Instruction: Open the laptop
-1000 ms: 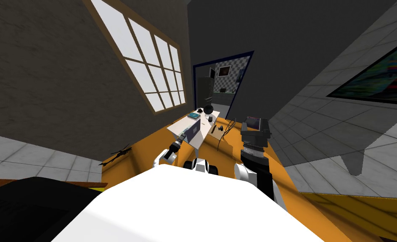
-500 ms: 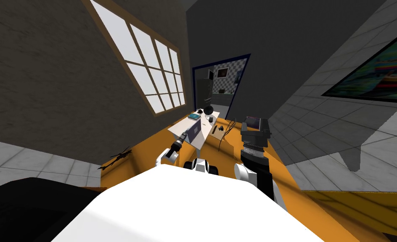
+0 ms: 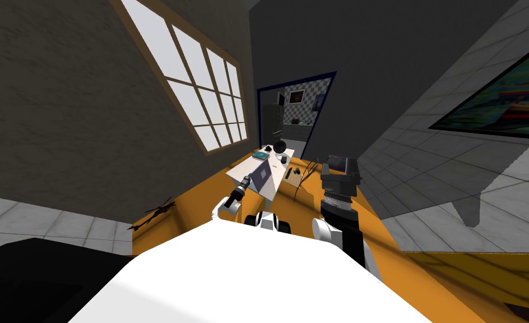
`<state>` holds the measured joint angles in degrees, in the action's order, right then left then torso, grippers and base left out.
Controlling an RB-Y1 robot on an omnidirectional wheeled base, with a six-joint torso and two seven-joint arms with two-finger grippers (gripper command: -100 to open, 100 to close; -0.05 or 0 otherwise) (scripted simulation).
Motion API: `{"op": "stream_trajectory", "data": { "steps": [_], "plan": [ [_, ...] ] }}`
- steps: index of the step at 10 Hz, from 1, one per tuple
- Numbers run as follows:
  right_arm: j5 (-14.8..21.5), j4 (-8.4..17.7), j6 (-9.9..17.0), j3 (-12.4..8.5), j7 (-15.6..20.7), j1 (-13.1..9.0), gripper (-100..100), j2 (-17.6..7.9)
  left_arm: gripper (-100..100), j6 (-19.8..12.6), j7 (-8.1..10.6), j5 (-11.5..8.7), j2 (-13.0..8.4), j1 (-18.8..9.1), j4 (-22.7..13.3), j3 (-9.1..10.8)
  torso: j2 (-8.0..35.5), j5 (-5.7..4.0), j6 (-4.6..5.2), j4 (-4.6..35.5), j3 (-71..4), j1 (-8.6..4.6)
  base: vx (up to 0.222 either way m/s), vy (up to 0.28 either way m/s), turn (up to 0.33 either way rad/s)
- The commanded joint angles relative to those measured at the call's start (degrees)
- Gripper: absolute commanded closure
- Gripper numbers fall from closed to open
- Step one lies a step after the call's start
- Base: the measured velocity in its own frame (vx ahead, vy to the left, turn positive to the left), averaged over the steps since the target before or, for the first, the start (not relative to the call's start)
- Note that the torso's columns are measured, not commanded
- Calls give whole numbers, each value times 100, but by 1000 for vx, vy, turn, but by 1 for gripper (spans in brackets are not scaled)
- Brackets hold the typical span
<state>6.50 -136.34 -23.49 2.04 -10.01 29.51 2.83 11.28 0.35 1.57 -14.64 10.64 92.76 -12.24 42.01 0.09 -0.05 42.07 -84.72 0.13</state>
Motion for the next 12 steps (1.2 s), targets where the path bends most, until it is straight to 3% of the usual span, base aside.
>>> {"op": "stream_trajectory", "data": {
  "steps": [1,2,4,5,6,8,9,10,12],
  "plan": [
    [0,0,0,0,0,0,0,0,100,-92,100,-82,47,-31,-18,-8,12,-4,6,7,6,-11,5,57,-2],
    [0,0,0,0,0,0,0,1,100,44,212,-181,150,-326,-300,144,24,-10,9,12,13,-36,-54,71,-106],
    [0,0,0,1,0,-1,0,1,100,44,212,-181,150,-461,-650,144,54,-10,4,32,32,-17,-52,62,-48],
    [0,0,0,1,0,0,0,1,100,201,302,-271,251,-696,-856,288,42,-11,1,27,25,-23,-55,54,-75],
    [0,0,0,1,0,-1,0,1,100,201,302,-271,251,-861,-1052,288,38,-12,6,31,21,-14,-67,71,-77],
    [0,0,0,1,0,0,0,1,100,201,302,-271,251,-883,-1287,288,27,-10,3,24,16,-19,-21,23,-2],
    [0,0,0,1,0,0,0,1,100,358,393,-361,352,-1139,-1449,432,20,-14,4,23,10,-27,-56,54,-104],
    [0,0,0,1,0,-1,0,1,100,358,393,-361,352,-1306,-1647,432,35,-12,11,34,19,-12,-60,70,-86],
    [0,0,0,1,0,0,0,1,100,358,393,-361,352,-1306,-1923,432,35,-10,-2,28,21,-14,-18,18,11]
  ]
}}
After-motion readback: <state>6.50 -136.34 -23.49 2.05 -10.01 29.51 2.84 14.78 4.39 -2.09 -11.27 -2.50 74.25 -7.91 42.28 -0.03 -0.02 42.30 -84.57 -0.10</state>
